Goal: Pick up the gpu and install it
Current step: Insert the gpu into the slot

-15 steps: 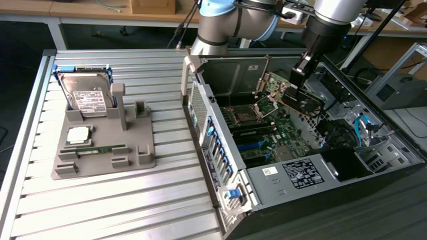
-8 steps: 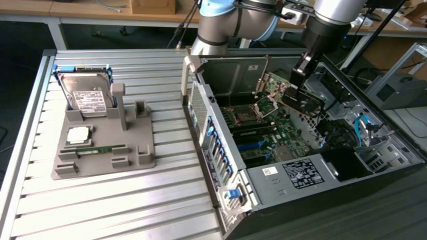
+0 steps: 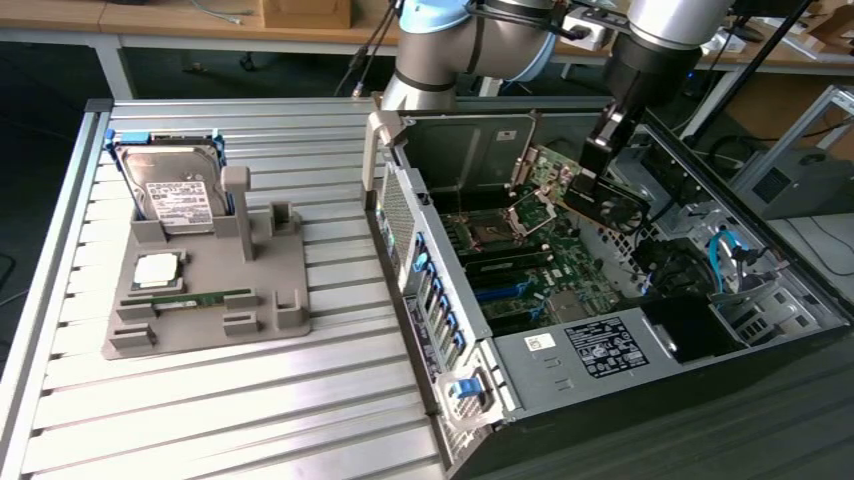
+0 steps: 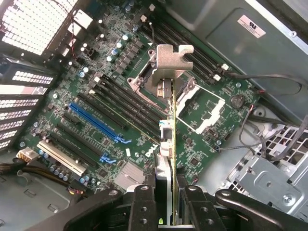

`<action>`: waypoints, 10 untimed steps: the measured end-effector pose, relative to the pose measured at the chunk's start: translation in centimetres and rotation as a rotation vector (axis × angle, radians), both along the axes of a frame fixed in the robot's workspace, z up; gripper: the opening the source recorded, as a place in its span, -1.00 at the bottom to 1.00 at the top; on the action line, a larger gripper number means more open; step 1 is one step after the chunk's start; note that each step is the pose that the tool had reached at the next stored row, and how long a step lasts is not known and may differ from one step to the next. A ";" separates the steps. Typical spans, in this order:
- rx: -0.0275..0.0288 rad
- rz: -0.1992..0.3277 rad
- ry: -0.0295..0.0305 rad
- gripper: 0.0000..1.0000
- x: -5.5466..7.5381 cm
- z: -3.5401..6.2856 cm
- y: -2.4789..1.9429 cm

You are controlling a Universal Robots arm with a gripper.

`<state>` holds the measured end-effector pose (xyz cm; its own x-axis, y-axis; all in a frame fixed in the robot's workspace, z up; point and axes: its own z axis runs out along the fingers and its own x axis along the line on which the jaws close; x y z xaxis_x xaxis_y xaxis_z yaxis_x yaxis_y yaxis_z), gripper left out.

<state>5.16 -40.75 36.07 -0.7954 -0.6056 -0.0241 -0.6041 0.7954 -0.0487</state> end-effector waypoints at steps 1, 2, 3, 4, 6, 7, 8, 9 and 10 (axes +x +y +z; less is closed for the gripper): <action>0.0000 0.004 0.0000 -0.47 0.0 0.00 0.00; 0.0000 0.005 0.0000 -0.47 0.0 -0.01 0.00; 0.0000 0.008 0.0000 -0.47 0.0 -0.01 0.00; 0.0000 0.011 0.0000 -0.47 0.0 -0.01 0.00; 0.0000 0.017 0.0000 -0.47 0.0 -0.02 0.00; 0.0000 0.021 0.0000 -0.47 0.0 -0.02 0.00; 0.0000 0.025 0.0000 -0.47 0.0 -0.03 0.00; 0.0000 0.028 0.0000 -0.47 0.0 -0.03 0.00; 0.0000 0.030 0.0000 -0.47 0.0 -0.04 0.00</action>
